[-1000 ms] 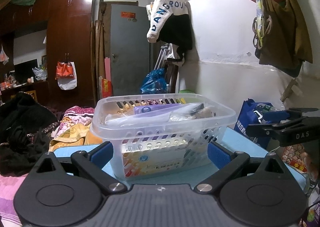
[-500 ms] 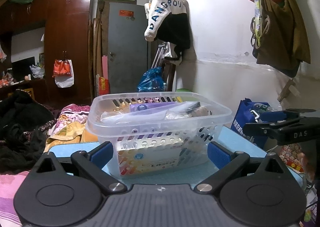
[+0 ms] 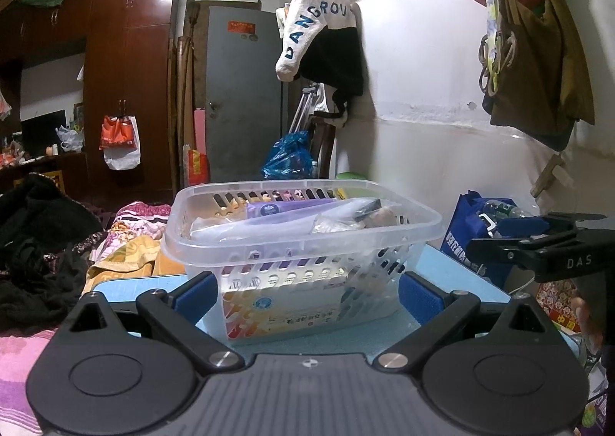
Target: Organize objects
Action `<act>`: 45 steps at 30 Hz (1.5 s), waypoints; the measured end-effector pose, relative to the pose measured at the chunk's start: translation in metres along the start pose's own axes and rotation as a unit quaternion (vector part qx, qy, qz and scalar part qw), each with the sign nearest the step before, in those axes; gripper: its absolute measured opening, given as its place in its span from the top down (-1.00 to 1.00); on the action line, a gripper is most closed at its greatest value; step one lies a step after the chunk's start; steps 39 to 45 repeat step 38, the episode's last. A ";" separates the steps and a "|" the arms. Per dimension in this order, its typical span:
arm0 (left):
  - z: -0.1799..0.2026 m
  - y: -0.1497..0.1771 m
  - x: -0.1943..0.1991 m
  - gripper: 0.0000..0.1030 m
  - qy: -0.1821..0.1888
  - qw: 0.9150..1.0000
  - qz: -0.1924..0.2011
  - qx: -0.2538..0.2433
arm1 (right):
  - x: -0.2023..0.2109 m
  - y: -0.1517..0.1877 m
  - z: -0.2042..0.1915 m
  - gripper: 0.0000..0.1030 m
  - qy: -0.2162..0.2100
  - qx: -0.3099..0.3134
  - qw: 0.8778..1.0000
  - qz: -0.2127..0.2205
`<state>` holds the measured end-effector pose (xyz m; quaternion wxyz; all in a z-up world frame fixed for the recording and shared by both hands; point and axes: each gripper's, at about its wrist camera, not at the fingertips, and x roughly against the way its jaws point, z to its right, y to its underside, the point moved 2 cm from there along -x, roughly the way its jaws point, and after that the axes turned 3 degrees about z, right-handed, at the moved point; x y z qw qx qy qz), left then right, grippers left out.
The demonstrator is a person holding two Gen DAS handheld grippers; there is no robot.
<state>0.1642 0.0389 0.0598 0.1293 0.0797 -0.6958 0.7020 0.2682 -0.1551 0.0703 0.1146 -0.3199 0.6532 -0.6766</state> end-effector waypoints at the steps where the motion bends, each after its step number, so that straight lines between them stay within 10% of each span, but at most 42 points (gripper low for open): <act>1: 0.000 0.000 0.000 -0.97 0.000 1.000 0.000 0.000 | 0.000 0.000 0.000 -1.00 0.001 0.000 1.000 0.000; 45: 0.007 0.003 0.001 -0.97 0.009 1.000 0.020 0.001 | 0.001 0.006 0.001 -1.00 0.004 -0.001 1.000 -0.001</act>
